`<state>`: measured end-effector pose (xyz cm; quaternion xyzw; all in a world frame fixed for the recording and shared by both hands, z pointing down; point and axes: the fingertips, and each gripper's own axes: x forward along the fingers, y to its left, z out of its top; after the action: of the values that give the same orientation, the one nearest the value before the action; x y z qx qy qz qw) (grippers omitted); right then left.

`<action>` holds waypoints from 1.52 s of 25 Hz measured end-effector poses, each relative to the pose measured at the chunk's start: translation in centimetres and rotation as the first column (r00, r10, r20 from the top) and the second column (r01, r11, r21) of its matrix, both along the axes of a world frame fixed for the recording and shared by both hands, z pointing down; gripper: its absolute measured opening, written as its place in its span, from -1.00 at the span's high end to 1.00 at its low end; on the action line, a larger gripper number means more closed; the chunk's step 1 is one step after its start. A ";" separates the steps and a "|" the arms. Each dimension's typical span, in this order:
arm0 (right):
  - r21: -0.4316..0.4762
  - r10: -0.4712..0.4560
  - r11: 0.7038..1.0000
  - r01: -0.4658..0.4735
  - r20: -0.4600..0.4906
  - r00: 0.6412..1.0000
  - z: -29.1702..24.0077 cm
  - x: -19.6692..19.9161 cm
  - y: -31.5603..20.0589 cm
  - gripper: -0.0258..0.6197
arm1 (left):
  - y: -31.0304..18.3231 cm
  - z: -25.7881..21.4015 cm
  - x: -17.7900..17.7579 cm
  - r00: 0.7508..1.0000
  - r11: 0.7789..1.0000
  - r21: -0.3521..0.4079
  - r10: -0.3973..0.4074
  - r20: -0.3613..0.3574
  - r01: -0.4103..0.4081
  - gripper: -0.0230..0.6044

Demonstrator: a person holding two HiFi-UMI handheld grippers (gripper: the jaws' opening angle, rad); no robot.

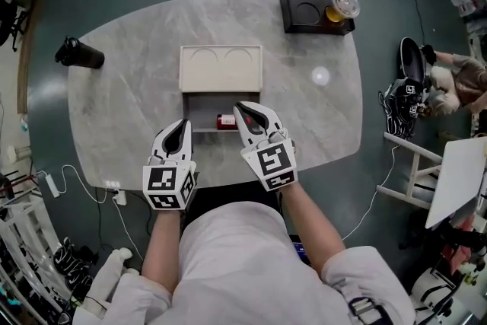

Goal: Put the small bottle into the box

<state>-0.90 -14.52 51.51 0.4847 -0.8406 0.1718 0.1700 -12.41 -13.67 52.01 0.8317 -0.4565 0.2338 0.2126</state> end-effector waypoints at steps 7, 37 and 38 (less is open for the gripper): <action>0.173 0.168 0.971 -0.162 -0.020 0.986 -6.2 -1.5 3.2 0.84 | 1.6 -5.9 -1.8 0.996 0.985 0.169 0.051 -0.066 -0.039 0.86; 0.653 0.419 0.683 -0.329 0.019 0.908 -30.2 4.0 14.8 0.84 | 7.8 -25.2 1.3 0.956 0.841 0.540 0.189 -0.224 -0.040 0.86; 0.652 0.422 0.681 -0.332 0.022 0.906 -30.3 4.3 14.9 0.84 | 7.9 -25.4 1.6 0.956 0.838 0.543 0.191 -0.222 -0.041 0.86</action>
<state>3.42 0.35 21.16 0.6859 -0.7164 -0.1270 0.0092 -10.86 -5.76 26.64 0.9080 -0.4185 -0.0040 0.0182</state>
